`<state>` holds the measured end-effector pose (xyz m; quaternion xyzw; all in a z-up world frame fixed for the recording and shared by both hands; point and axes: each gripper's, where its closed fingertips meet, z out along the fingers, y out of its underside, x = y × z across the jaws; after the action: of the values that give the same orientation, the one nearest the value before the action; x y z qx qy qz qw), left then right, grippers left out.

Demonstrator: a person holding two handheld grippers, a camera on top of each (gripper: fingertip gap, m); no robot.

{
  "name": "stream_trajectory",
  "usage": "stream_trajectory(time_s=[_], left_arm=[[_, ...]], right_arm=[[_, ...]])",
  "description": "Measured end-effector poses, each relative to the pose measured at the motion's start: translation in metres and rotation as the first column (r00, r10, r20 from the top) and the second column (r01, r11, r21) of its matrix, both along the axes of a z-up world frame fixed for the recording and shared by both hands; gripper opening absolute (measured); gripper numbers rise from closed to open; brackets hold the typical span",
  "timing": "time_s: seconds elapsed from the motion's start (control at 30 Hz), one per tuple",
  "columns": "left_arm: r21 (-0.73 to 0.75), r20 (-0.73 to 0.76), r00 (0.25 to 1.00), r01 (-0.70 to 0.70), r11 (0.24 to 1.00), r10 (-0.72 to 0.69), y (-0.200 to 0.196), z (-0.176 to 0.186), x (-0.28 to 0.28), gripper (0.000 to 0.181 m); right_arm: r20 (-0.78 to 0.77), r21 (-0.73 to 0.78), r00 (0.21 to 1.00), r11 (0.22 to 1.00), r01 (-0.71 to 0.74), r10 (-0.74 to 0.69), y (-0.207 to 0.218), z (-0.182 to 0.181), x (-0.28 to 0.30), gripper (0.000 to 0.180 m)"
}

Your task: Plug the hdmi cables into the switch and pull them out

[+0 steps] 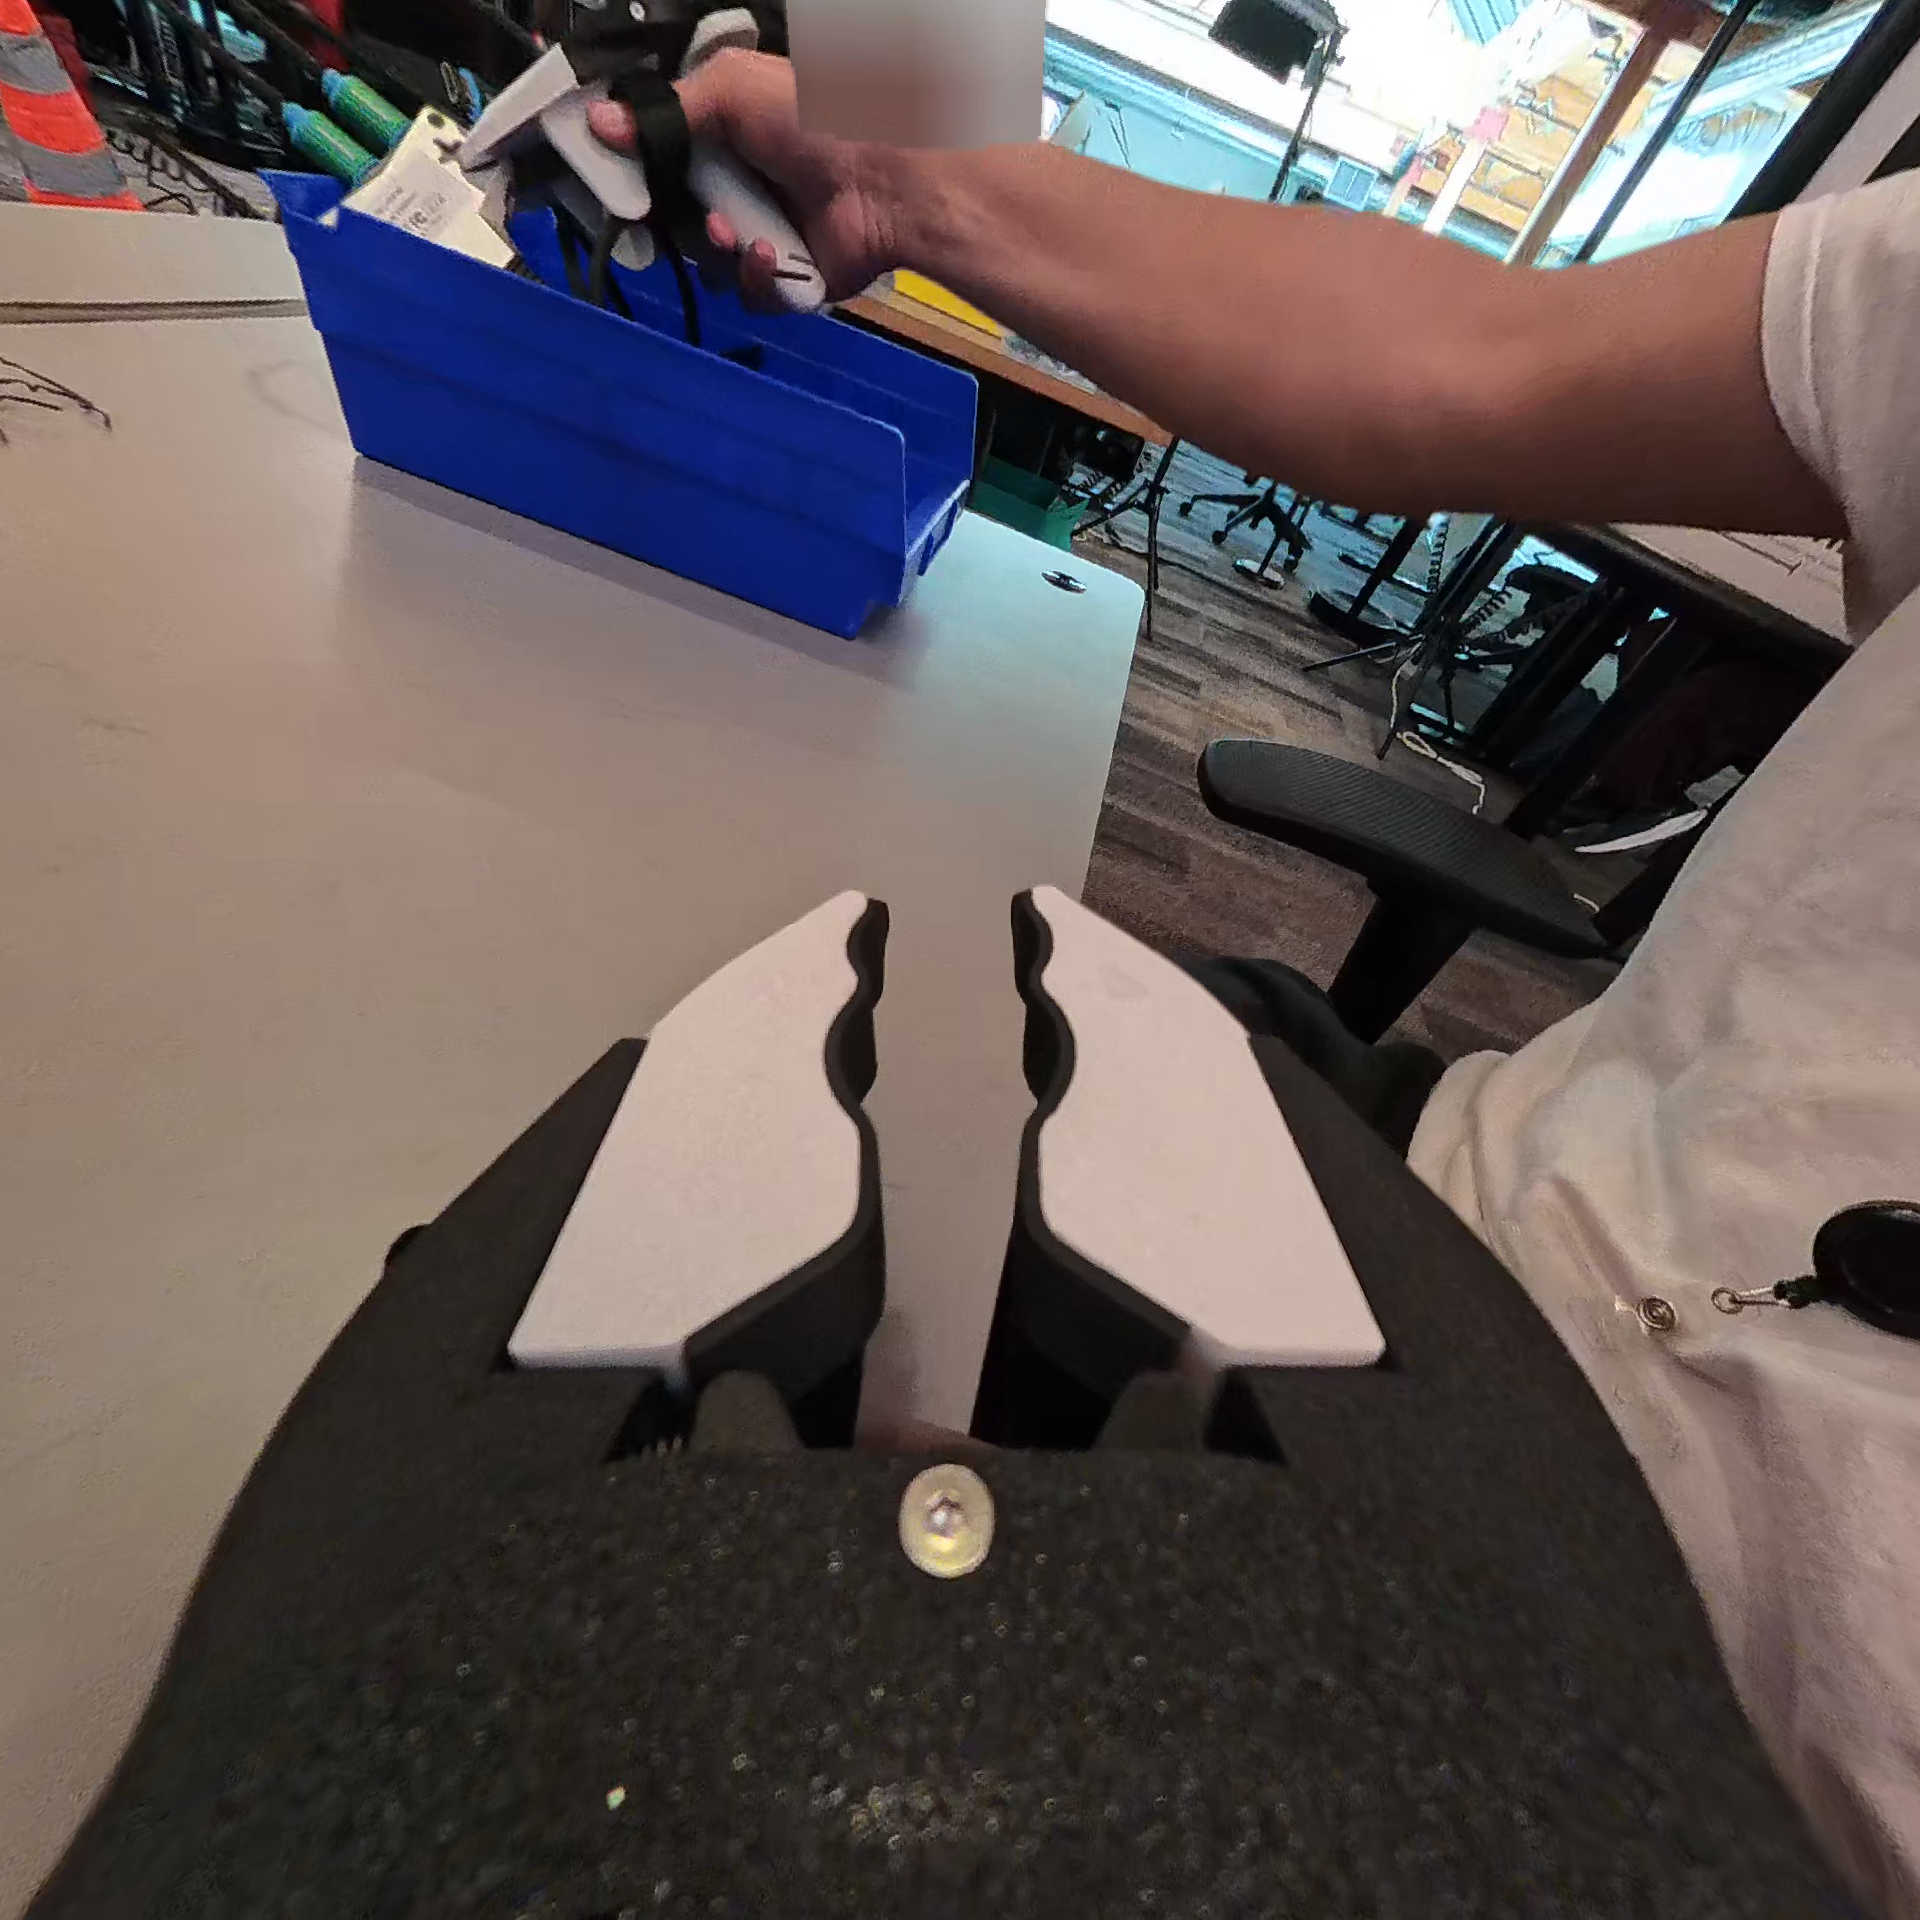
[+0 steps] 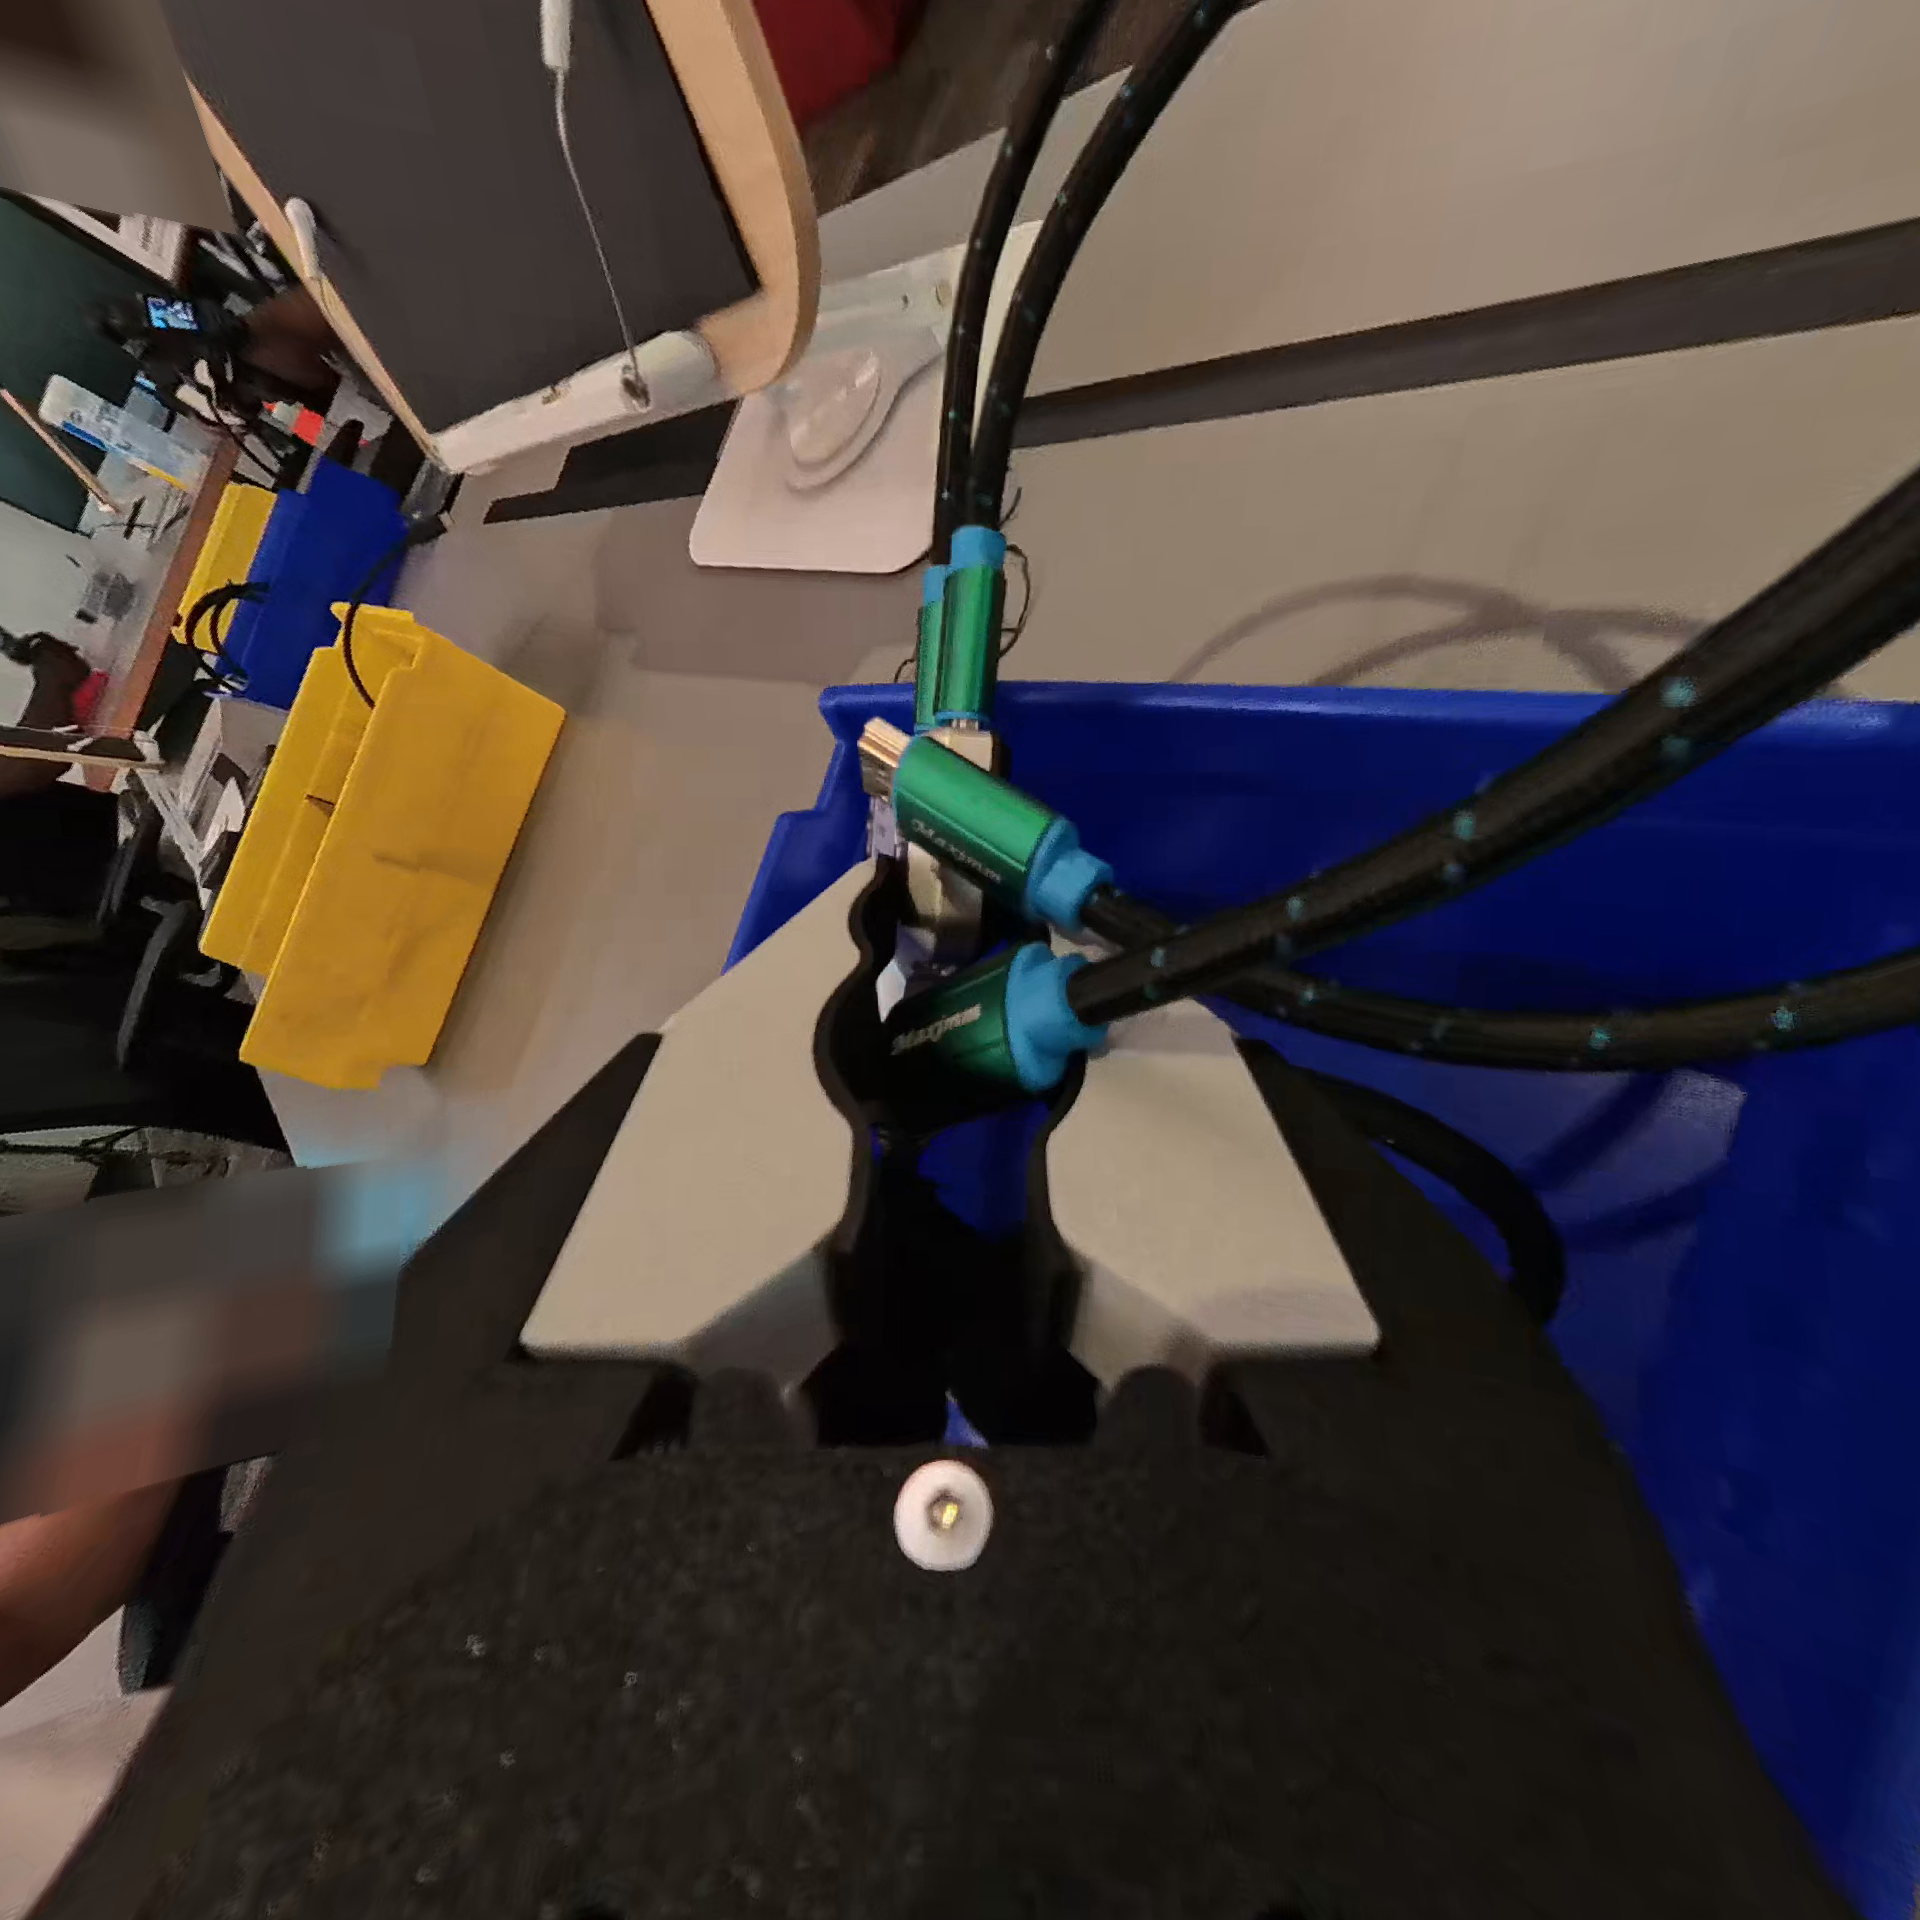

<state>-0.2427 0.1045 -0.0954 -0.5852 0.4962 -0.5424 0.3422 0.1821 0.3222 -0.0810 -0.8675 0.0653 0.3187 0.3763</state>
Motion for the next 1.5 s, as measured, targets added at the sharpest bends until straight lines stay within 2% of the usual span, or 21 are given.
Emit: stream_trajectory(time_s=[0.13,0.3,0.37,0.5,0.63,0.73,0.83,1.0,1.13,1.17,1.3,1.43,1.5], left_arm=[[-0.003,-0.003,1.0,0.012,1.0,-0.013,-0.003,-0.001,0.001,0.023],[0.0,0.001,1.0,0.005,1.0,-0.005,-0.002,-0.001,-0.001,0.023],[0.002,-0.002,1.0,-0.002,1.0,0.002,0.0,-0.001,-0.001,0.023],[-0.002,-0.006,1.0,0.0,1.0,0.0,0.001,-0.002,0.0,0.023],[0.02,-0.016,1.0,0.004,1.0,-0.004,-0.002,-0.002,0.001,0.023],[0.03,-0.019,1.0,0.003,1.0,-0.003,-0.003,-0.003,0.0,0.023],[0.023,-0.027,1.0,0.005,1.0,-0.005,-0.002,-0.006,-0.001,0.023],[0.026,-0.042,0.999,0.024,0.999,-0.023,-0.005,-0.009,0.004,0.023],[0.043,-0.064,0.997,0.045,0.998,-0.042,-0.009,-0.012,0.01,0.023],[0.049,-0.07,0.996,0.049,0.998,-0.045,-0.01,-0.013,0.011,0.023],[0.058,-0.09,0.995,0.057,0.997,-0.052,-0.012,-0.017,0.011,0.023],[0.053,-0.091,0.994,0.06,0.997,-0.055,-0.013,-0.019,0.008,0.023],[0.056,-0.093,0.994,0.062,0.997,-0.056,-0.015,-0.02,0.008,0.023]], right_arm=[[-0.053,0.001,0.998,1.0,-0.017,0.017,0.0,-0.001,0.002,0.021],[0.147,-0.017,0.988,0.999,-0.039,0.041,-0.005,0.003,0.007,0.024],[0.248,-0.08,0.969,0.997,0.009,0.011,-0.007,0.0,0.016,0.035],[0.4,-0.17,0.916,0.981,0.092,-0.017,-0.01,-0.002,0.025,0.037],[0.436,-0.145,0.9,0.988,0.049,0.02,-0.01,0.01,0.012,0.039],[0.489,-0.051,0.872,0.998,0.043,-0.013,-0.019,0.032,0.006,0.042],[0.567,0.026,0.823,1.0,0.012,-0.024,-0.036,0.041,-0.01,0.044],[0.757,-0.041,0.652,0.999,-0.014,0.04,-0.049,0.003,-0.024,0.041],[0.709,-0.111,0.697,0.993,-0.043,0.109,-0.04,-0.031,-0.04,0.033],[0.732,-0.106,0.676,0.994,-0.012,0.086,-0.036,-0.035,-0.034,0.022],[0.719,-0.152,0.689,0.988,0.032,0.088,-0.033,-0.039,-0.029,0.019],[0.639,-0.171,0.765,0.985,0.032,0.086,-0.033,-0.043,-0.028,0.018],[0.636,-0.161,0.767,0.987,0.028,0.082,-0.033,-0.045,-0.029,0.018]])
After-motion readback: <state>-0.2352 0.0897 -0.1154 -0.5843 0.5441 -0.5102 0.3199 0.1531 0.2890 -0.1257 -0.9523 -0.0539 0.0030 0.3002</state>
